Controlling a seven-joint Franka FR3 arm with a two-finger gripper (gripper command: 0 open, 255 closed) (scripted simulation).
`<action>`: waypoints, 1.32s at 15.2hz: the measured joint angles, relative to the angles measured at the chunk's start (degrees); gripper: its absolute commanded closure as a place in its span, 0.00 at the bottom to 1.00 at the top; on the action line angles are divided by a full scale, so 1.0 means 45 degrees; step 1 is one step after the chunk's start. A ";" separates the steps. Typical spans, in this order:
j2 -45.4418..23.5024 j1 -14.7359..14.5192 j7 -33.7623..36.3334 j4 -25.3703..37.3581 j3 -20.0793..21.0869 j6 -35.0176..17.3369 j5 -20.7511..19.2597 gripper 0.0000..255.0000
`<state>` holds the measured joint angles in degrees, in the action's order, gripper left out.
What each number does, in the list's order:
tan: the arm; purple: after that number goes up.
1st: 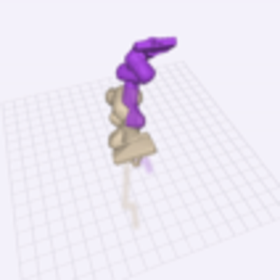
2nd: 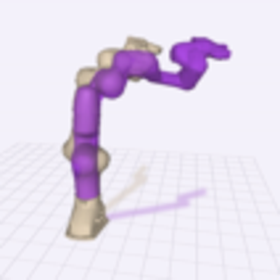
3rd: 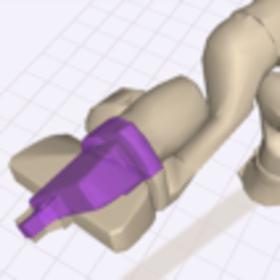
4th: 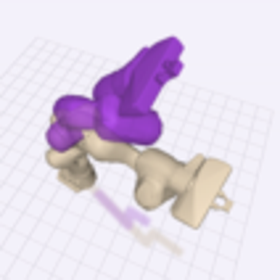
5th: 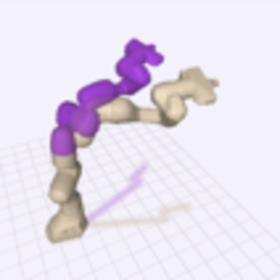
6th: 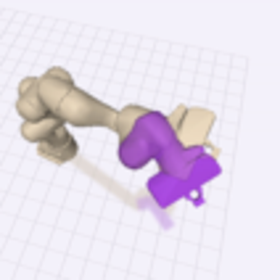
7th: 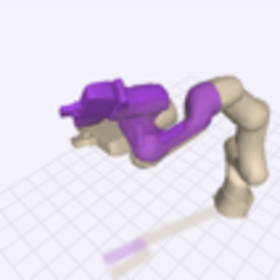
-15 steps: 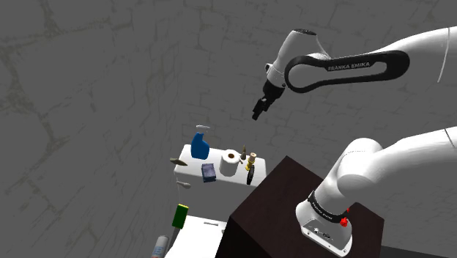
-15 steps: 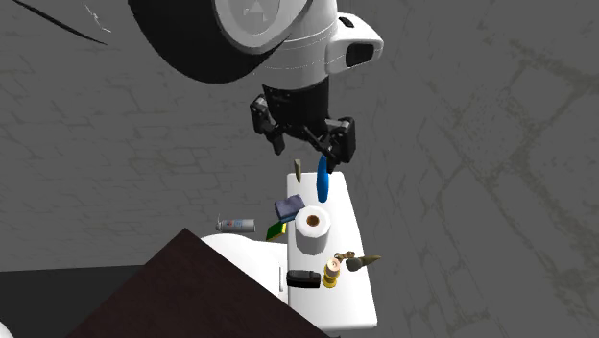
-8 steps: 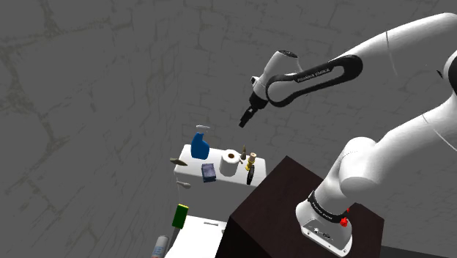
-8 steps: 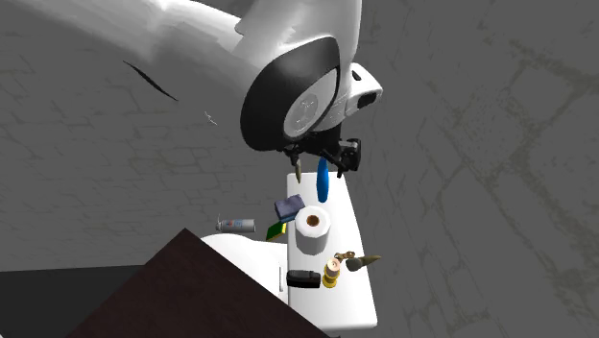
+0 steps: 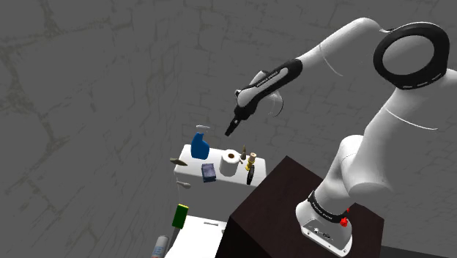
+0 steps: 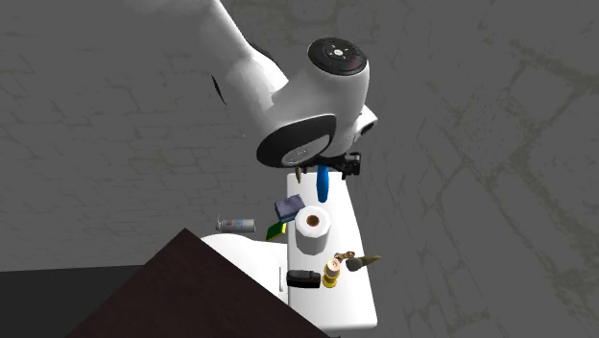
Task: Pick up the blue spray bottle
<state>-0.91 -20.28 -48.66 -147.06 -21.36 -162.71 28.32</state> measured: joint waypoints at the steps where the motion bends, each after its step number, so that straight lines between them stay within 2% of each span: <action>1: -0.0688 -0.0027 -0.1341 0.0444 0.0151 -0.0143 0.1390 0.00; 4: -0.2324 0.0562 -0.4751 0.1642 0.1158 -0.0346 0.4776 0.00; 6: -0.3447 0.1168 -0.6641 0.2592 0.1985 -0.0412 0.6518 0.00; 10: -0.5528 0.2273 -0.9612 0.4542 0.3363 -0.0456 0.8860 0.00; 13: -0.6846 0.2760 -1.1021 0.5932 0.3995 -0.0400 0.9708 0.00; 20: -0.8228 0.3326 -1.2791 0.6901 0.4751 -0.0794 1.1162 0.00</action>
<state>-37.94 -5.32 -106.22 -116.01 0.01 -166.29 78.55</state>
